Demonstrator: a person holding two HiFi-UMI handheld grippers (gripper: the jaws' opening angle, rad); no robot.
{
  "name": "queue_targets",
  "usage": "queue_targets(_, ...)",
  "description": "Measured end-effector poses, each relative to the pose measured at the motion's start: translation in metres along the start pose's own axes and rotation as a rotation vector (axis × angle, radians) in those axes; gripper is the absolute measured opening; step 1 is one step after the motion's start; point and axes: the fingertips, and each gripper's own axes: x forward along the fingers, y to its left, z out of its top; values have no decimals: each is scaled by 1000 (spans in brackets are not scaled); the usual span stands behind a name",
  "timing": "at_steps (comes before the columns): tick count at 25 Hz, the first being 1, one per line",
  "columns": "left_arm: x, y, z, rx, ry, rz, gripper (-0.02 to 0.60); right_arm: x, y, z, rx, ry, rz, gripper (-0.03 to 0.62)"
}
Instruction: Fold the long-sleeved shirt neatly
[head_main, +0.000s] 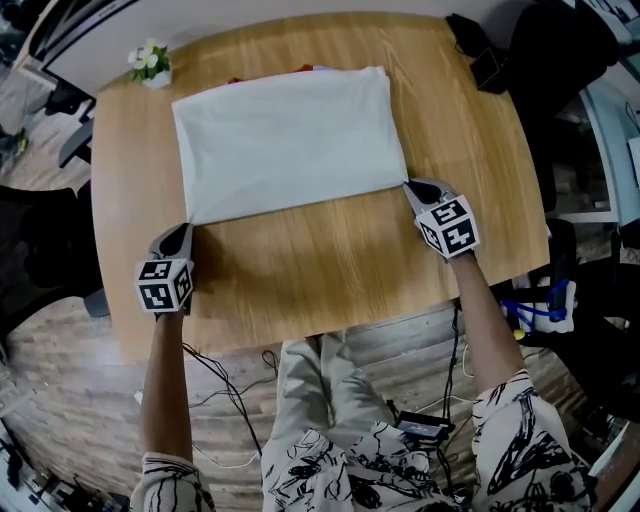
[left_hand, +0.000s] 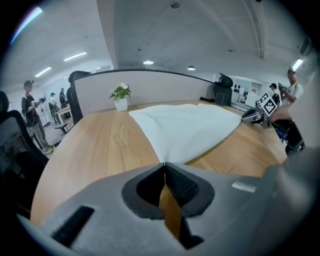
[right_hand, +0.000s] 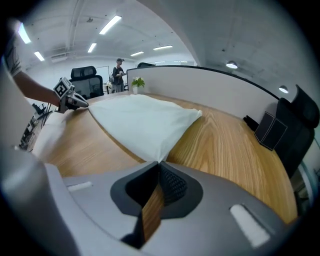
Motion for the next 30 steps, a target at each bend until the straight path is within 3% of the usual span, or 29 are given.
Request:
queue_targets(2,0,3,-5,18,33,22,6,-1,-3,-4,-2,33,-15,20)
queue_targets(4,-6,9,-9,19,41,34,54,-4,-10,-6,17,50,-34,35)
queue_targets(7,-36,13,-10,-4,2,49,74,-31,-20,1,107,-24,-67,55)
queue_targets(12,-123,-6,26,-66,-214,78,49,-126,-25,37,241,-262,-144,61)
queue_targets(14,-164,-19,44,-67,-297,87,13,-167,-19,50,228,-318,-187,-8)
queue_targets(20,-270,-47,105,-67,-504,100,5,-278,5,104,193,-533,-232,-6)
queue_targets(25,-343,-58,148,-5,-664,144,5,-346,22,142,163,-701,-264,-6)
queue_targets(30,-400,-66,161,0,-785,180,5,-399,43,152,184,-785,-298,-6)
